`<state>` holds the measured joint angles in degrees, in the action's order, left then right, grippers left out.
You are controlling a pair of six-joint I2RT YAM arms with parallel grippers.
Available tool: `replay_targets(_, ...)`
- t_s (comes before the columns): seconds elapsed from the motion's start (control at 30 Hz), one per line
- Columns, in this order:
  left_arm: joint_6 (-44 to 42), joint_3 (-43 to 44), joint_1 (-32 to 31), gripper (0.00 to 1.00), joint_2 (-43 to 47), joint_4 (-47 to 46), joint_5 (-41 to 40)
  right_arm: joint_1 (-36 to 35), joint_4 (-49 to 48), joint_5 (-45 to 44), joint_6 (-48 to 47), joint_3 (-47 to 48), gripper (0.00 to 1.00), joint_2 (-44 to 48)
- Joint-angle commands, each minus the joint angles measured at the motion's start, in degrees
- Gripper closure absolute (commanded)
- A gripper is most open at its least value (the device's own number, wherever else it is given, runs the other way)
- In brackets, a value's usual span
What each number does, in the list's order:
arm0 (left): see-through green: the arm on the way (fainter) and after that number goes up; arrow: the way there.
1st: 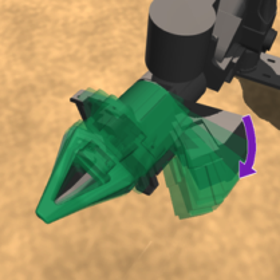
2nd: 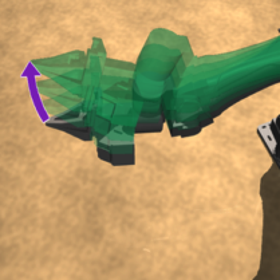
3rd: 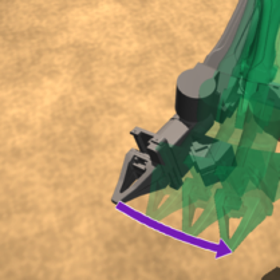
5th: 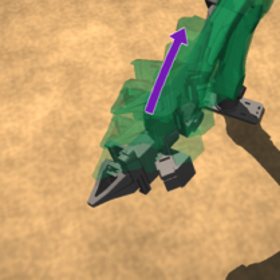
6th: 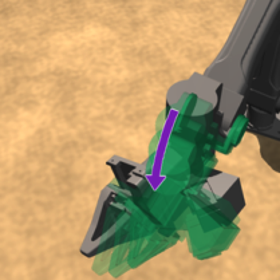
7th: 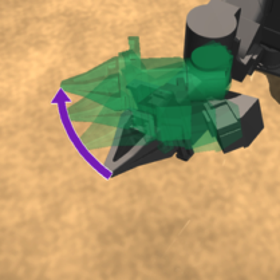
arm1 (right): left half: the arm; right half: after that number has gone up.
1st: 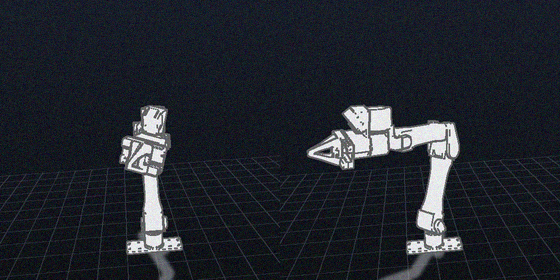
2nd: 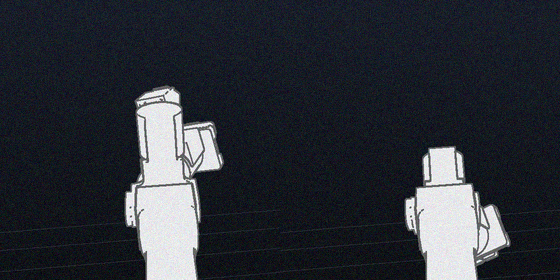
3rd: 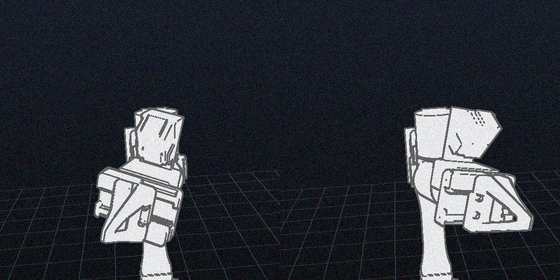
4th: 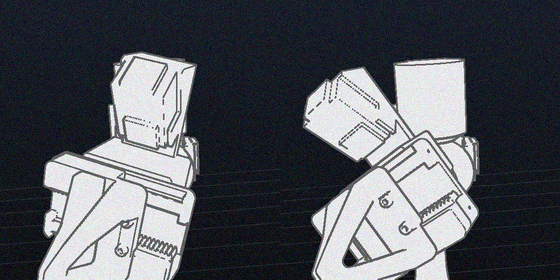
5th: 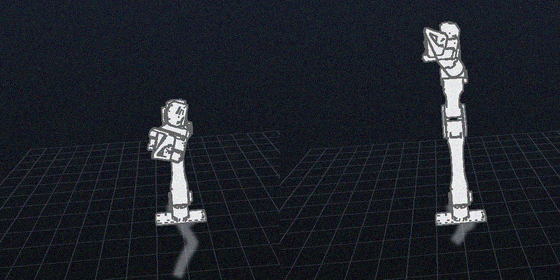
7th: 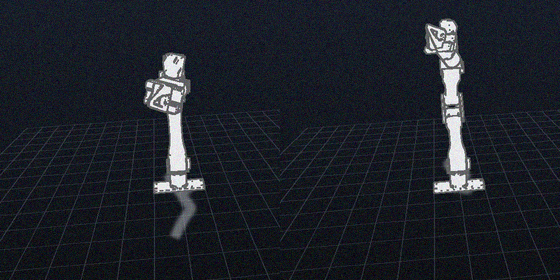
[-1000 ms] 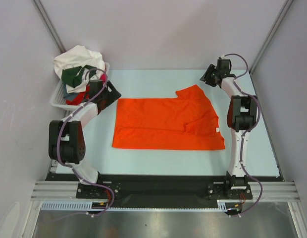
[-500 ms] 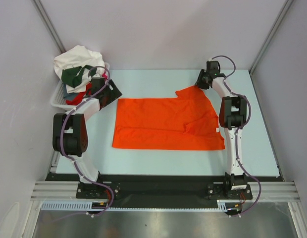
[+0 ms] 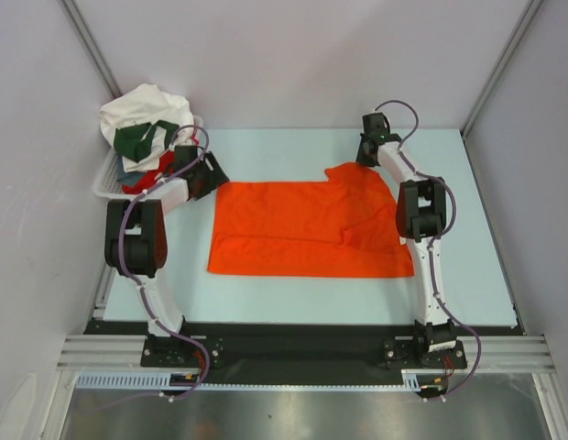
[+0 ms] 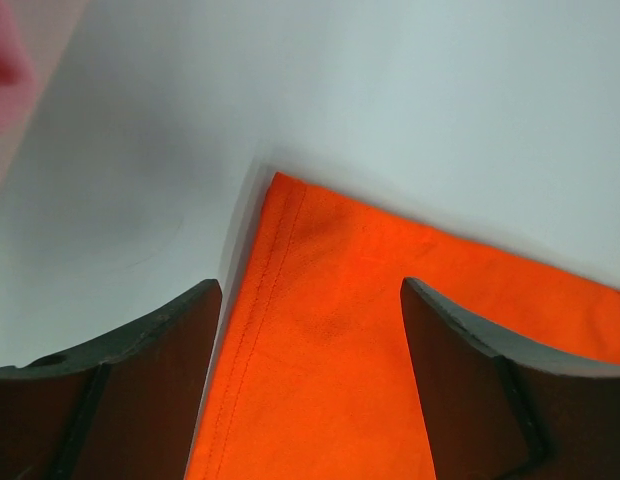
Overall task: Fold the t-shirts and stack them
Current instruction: Fold the tshirt
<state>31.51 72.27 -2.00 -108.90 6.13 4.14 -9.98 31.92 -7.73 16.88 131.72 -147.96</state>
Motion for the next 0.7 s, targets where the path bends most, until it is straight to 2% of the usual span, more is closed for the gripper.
replay_targets(0.0,0.7,3.1,0.3,0.23,-1.4,-0.9,3.2,0.6,2.1,-6.3,-0.2,-5.3,1.0,7.9)
replay_targets(0.13,0.0,3.9,0.2,0.27,-2.0,-0.9,1.2,1.9,-4.0,-4.3,0.1,-14.7,1.0,15.9)
replay_targets(0.3,-1.2,5.9,0.1,0.33,-3.4,0.5,-1.8,1.6,-11.3,-2.3,0.3,-20.6,1.0,19.0)
replay_targets(0.47,0.2,7.2,0.0,0.35,-6.1,2.4,-5.5,1.5,-14.3,1.9,1.0,-19.8,1.0,17.2)
replay_targets(0.67,0.6,11.8,-0.5,0.4,-11.0,4.1,-6.0,2.5,-16.6,6.0,2.3,-19.7,1.0,16.9)
